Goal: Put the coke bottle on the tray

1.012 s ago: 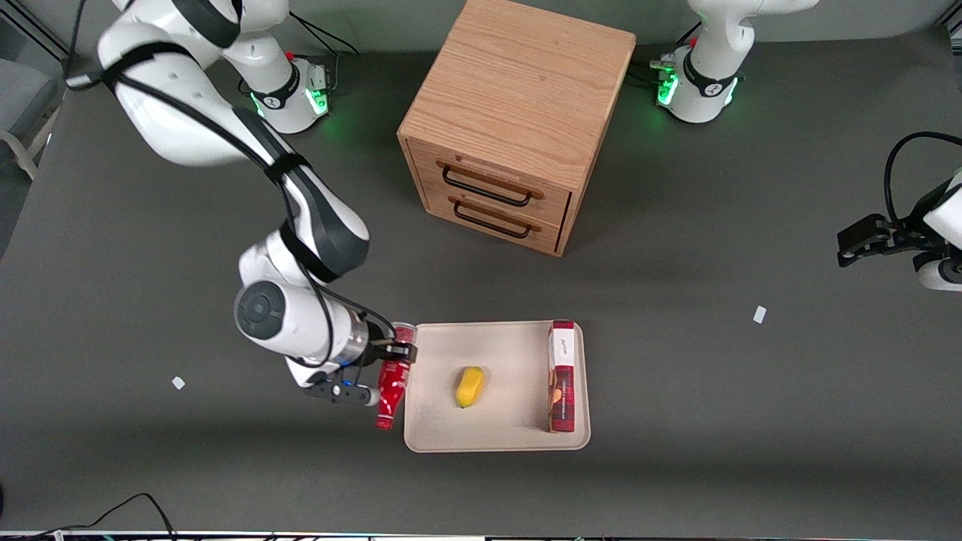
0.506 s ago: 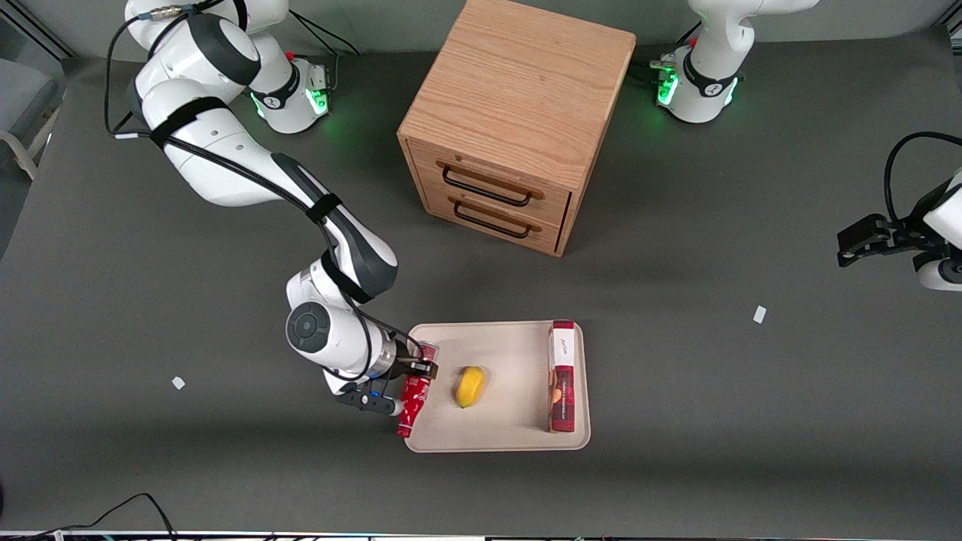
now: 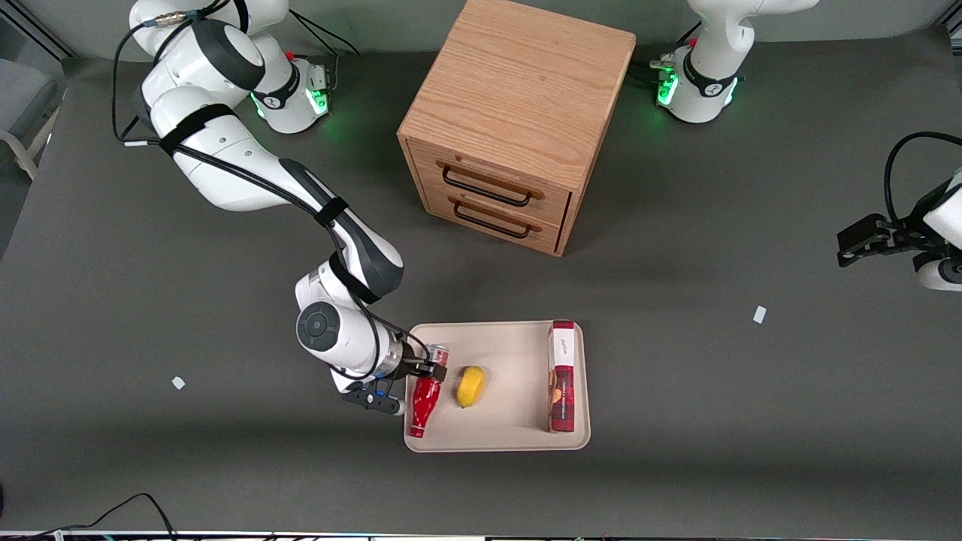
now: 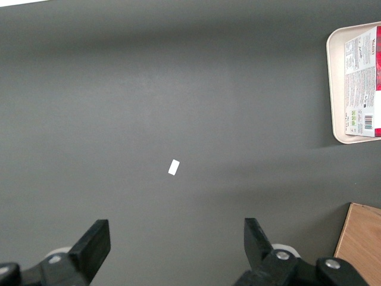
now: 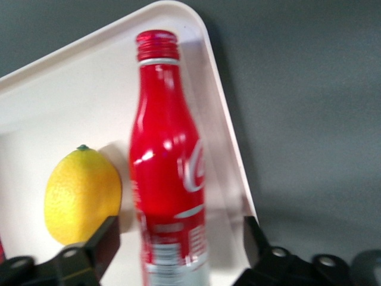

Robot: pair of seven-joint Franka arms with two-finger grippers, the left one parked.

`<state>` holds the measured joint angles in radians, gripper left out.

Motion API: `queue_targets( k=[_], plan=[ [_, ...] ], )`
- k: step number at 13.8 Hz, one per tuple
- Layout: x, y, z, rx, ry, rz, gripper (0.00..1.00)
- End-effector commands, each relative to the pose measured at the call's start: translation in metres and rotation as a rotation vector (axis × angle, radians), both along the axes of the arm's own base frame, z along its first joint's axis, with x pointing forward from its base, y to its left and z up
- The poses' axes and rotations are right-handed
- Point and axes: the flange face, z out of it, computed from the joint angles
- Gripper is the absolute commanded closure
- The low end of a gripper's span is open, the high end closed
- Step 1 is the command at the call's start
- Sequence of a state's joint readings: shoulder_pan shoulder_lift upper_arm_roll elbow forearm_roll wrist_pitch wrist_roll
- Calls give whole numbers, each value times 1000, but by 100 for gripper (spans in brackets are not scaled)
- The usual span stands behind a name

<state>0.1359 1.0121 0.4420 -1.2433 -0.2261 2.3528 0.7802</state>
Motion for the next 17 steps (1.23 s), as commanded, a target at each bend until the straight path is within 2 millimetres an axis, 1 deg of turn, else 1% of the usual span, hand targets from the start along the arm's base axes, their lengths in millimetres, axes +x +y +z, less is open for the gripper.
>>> queue_targets(
  k=[1, 4, 5, 7, 8, 9, 11, 12, 13, 14, 15, 17],
  plan=[
    [0, 3, -11, -13, -19, -11, 0],
    [-1, 2, -13, -15, -16, -13, 0],
    [1, 2, -8, -14, -21, -18, 0],
    [3, 3, 10, -14, -32, -19, 0],
    [4, 0, 28, -29, -30, -16, 0],
    [3, -3, 53, -55, -14, -9, 0],
    [-1, -16, 123, -116, -4, -3, 0],
    [-3, -27, 161, -144, -1, -13, 0],
    [-10, -38, 202, -173, -4, -22, 0],
    [-18, -52, 236, -210, 7, -26, 0],
    [-29, -69, 275, -243, 16, -42, 0],
    [-56, -95, 338, -309, 41, -42, 0]
  ],
)
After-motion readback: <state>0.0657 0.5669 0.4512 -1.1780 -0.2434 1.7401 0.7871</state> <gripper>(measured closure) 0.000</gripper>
